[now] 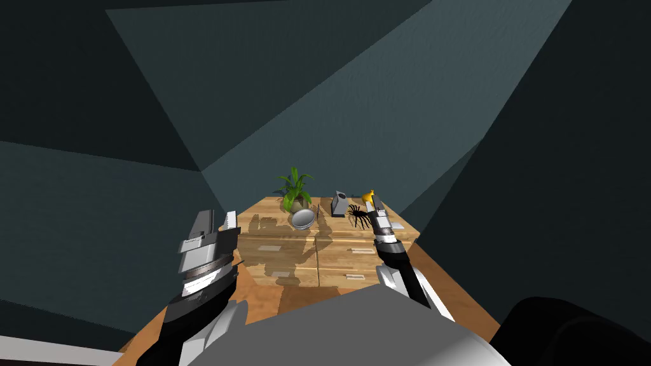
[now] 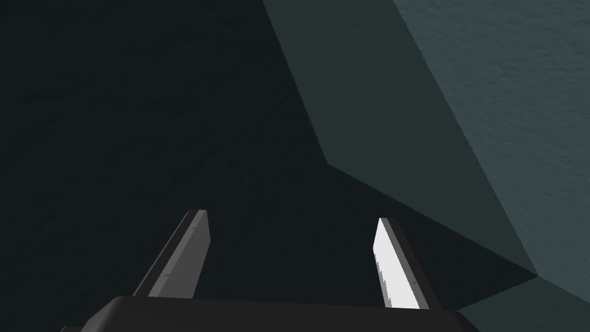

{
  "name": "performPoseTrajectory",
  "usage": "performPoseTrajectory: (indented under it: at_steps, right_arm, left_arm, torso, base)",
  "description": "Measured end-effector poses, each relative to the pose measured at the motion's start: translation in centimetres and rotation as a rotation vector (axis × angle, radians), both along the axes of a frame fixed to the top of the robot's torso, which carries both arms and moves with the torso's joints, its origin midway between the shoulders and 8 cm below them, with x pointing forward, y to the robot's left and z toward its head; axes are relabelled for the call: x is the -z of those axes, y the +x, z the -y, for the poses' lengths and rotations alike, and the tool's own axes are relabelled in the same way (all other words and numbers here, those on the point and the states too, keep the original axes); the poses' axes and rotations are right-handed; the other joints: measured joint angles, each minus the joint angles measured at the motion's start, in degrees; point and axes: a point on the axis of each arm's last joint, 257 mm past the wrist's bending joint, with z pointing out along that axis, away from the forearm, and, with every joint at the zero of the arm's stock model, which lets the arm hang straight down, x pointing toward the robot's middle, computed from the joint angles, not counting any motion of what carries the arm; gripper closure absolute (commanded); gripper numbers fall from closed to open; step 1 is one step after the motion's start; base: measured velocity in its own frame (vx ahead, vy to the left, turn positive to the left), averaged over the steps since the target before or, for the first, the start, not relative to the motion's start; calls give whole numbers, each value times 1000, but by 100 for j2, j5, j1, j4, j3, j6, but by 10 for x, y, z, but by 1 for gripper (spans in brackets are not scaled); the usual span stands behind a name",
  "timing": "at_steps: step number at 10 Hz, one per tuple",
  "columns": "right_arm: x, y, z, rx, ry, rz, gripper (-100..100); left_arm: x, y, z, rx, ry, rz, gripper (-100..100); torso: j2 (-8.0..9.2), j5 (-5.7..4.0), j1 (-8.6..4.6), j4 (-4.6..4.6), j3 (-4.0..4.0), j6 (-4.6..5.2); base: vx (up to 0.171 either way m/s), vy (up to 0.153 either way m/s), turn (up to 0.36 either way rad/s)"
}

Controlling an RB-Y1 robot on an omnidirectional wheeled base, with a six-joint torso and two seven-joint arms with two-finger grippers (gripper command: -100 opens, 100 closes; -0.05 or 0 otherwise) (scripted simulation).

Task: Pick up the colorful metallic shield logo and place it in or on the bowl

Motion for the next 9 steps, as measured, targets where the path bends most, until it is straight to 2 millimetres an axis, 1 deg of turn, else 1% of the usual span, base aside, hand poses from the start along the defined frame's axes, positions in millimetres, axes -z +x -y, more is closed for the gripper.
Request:
performPoseTrajectory:
  at_steps: [2,5,6,7,8,9]
  right_arm:
    - [-8,1,-15,-35,-48,14,-100]
    - [-24,-6,-52,-122,-157,58,-100]
    - [-27,-6,-64,-143,-182,71,-100]
    - [-36,-9,-79,-168,-218,87,-100]
    - [-37,-9,-86,-182,-241,92,-100]
    - [-36,-11,-98,-210,-275,105,-100]
  left_arm:
    - [0,0,0,0,0,0,0]
    - [0,0,0,0,0,0,0]
    - [0,0,0,0,0,0,0]
    - [0,0,0,0,0,0,0]
    - [0,0,0,0,0,0,0]
    - [0,0,0,0,0,0,0]
  torso:
    - [5,-1,-6,1,3,-2]
    - [12,-3,-13,3,7,-1]
    - [10,-3,-10,2,6,0]
    - [10,-2,-10,2,6,-1]
    - [7,-2,-9,2,4,0]
    - [9,-2,-9,2,5,-2]
  base:
    - [-20,-19,108]
    - [-28,-29,105]
    - [-26,-25,109]
    - [-21,-20,64]
    - [-30,-20,164]
    - [-23,-22,61]
